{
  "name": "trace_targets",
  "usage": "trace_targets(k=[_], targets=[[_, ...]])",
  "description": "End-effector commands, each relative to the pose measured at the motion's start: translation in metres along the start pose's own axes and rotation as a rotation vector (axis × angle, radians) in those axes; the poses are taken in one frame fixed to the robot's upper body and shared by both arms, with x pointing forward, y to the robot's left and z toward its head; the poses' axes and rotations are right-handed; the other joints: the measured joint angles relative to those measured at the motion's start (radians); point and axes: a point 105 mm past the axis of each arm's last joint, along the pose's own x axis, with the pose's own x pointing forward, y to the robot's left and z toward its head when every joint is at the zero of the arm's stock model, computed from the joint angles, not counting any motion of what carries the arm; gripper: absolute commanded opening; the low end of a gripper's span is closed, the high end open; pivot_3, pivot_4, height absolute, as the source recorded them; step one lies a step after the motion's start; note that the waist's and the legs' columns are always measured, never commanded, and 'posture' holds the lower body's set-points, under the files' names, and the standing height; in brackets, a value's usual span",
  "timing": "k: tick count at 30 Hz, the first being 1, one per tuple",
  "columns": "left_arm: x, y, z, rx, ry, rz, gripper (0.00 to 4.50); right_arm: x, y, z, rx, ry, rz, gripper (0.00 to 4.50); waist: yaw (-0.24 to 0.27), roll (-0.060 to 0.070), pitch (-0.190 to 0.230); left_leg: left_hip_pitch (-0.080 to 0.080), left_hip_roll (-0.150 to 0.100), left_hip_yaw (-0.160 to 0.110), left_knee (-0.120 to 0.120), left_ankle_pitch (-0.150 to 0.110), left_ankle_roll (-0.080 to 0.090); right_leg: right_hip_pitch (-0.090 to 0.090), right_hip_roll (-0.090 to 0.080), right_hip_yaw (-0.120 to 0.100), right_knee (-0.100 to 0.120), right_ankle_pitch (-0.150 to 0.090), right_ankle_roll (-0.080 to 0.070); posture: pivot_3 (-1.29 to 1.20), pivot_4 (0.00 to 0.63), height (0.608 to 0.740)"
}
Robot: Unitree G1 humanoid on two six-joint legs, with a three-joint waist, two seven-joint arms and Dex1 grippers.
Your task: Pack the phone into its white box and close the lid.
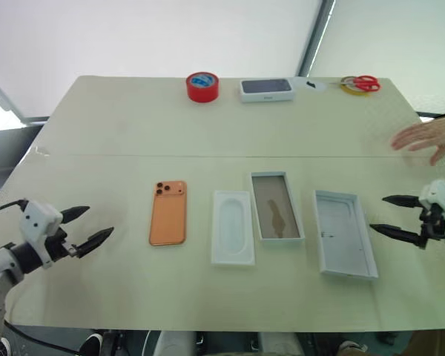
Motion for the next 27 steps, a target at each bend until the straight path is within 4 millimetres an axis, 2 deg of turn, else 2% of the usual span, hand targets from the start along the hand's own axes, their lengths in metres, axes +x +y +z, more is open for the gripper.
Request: trace_targets(k=[1, 7, 17, 19, 24, 27], targets=[[-0.007, 0.006, 0.015, 0.043, -0.041, 0.023, 4.5, -0.012, -0.011, 0.005, -0.038, 0.002, -0.049, 4.45, 0.001, 0.0, 0.0, 0.0, 0.0, 0.0, 0.0, 0.0, 0.0, 0.0, 0.0, 0.0, 0.0, 0.0, 0.0, 0.0, 0.15, 0.73], [-0.002, -0.002, 0.033, 0.009, -0.1, -0.028, 4.5, -0.003, -0.013, 0.014, -0.037, -0.032, -0.049, 4.45, 0.0, 0.001, 0.0, 0.0, 0.0, 0.0, 0.0, 0.0, 0.0, 0.0, 0.0, 0.0, 0.0, 0.0, 0.0, 0.0, 0.15, 0.73], [0.002, -0.002, 0.029, 0.026, -0.054, -0.055, 4.5, 0.003, -0.011, 0.017, -0.052, -0.033, -0.042, 4.45, 0.001, 0.002, -0.001, 0.0, 0.0, 0.0, 0.0, 0.0, -0.001, 0.0, 0.0, 0.0, 0.0, 0.0, 0.0, 0.0, 0.15, 0.73], [0.004, -0.003, 0.033, 0.029, -0.081, -0.063, 4.5, 0.003, -0.011, 0.019, -0.052, -0.037, -0.043, 4.45, 0.002, 0.002, -0.001, 0.0, 0.0, 0.0, 0.0, 0.001, -0.001, 0.0, 0.0, 0.0, 0.0, 0.0, 0.0, 0.0, 0.15, 0.73], [0.018, -0.006, 0.041, 0.036, -0.076, -0.068, 4.5, 0.006, -0.013, 0.034, -0.07, -0.068, -0.038, 4.45, 0.002, 0.002, -0.001, 0.0, 0.0, 0.0, 0.0, 0.0, -0.001, 0.0, 0.0, 0.0, 0.0, 0.0, 0.0, 0.0, 0.15, 0.73], [0.029, -0.014, 0.047, 0.049, -0.073, -0.08, 4.5, 0.013, -0.009, 0.045, -0.104, -0.083, -0.015, 4.45, 0.001, 0.002, -0.001, 0.0, 0.0, 0.0, 0.0, 0.001, -0.001, 0.0, 0.0, 0.0, 0.0, 0.0, 0.0, 0.0, 0.15, 0.73]])
